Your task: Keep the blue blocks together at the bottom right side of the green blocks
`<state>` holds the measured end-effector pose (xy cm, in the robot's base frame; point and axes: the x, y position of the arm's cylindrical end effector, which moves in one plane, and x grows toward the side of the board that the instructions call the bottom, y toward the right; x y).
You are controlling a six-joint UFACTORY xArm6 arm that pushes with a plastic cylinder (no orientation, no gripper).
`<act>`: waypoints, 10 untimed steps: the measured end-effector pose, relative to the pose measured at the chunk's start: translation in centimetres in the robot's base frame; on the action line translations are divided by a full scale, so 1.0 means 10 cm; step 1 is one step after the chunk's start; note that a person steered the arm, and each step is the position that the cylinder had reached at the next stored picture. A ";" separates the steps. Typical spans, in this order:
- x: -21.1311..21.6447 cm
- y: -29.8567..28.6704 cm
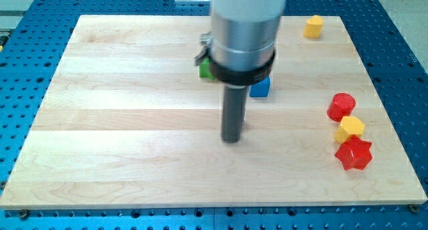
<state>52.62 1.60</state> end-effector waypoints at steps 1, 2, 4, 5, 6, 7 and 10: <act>-0.32 0.20; -0.54 0.40; -0.50 0.72; -0.43 0.12; -0.56 -0.07; -0.64 0.10; -0.53 0.66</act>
